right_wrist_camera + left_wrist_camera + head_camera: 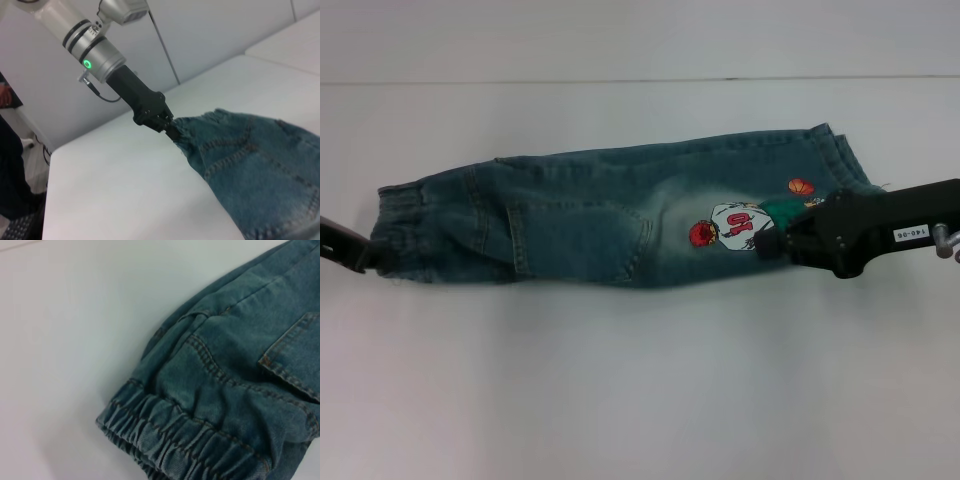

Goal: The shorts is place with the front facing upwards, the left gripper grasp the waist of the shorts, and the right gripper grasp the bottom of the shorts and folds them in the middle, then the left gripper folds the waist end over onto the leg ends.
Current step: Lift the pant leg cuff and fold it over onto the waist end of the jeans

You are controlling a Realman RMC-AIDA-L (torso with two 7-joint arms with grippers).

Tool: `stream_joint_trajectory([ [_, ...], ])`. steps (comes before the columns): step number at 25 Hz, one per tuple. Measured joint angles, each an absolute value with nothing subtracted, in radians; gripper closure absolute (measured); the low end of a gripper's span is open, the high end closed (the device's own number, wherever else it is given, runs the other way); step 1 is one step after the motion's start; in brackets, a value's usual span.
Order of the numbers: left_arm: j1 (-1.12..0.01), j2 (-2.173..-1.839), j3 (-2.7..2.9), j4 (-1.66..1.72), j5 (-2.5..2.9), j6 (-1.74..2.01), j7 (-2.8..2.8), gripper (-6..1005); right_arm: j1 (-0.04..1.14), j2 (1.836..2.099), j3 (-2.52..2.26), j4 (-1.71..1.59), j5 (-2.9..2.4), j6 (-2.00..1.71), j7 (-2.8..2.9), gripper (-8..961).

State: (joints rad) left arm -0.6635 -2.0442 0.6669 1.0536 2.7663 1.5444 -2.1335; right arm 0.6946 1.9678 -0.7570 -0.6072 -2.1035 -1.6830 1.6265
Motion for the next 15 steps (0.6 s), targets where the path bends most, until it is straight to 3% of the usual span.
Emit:
stream_joint_trajectory([
  [4, -0.663, -2.044, 0.668, 1.104, 2.749, 1.588, -2.13, 965, 0.695, 1.986, -0.741, -0.598, -2.08, -1.657, 1.599, 954],
  [12, -0.693, -2.007, 0.659, 1.179, 2.609, 1.722, -2.121, 965, 0.701, 2.08, -0.728, -0.514, -1.951, -1.378, 1.512, 956],
  [15, -0.708, -1.998, 0.658, 1.196, 2.535, 1.756, -2.127, 965, 0.727, 2.096, -0.737, -0.397, -1.833, -1.236, 1.418, 955],
])
